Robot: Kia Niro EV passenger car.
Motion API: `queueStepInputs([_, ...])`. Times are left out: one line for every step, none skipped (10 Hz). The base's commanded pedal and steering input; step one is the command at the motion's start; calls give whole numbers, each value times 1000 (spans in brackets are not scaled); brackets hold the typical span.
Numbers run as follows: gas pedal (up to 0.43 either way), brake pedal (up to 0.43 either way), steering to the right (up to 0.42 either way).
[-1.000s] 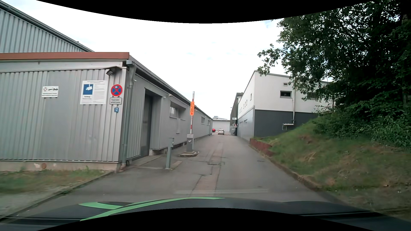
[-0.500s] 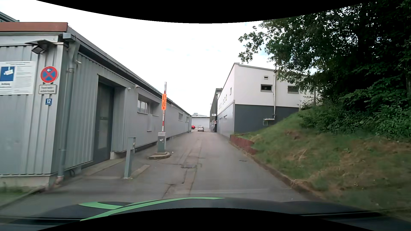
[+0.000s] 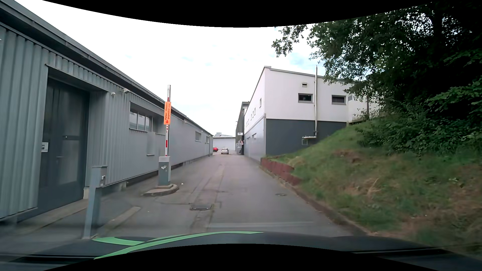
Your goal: Follow the waypoints while adhering to traffic rules and regulations
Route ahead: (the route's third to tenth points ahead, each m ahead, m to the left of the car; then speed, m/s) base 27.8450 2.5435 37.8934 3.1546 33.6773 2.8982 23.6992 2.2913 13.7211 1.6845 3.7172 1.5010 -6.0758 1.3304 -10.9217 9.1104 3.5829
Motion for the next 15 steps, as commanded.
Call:
queueStepInputs([59, 0, -6])
queueStepInputs([59, 0, -24])
queueStepInputs([59, 0, -24])
queueStepInputs([59, 0, -24])
queueStepInputs([59, 0, -27])
queueStepInputs([59, 0, -36])
queueStepInputs([59, 0, -44])
queueStepInputs([59, 0, -46])
queueStepInputs([59, 0, -46])
queueStepInputs([59, 0, -44])
queueStepInputs([59, 0, -44])
queueStepInputs([59, 0, -43])
queueStepInputs([59, 0, -43])
queueStepInputs([67, 0, -40])
queueStepInputs([67, 0, -36])
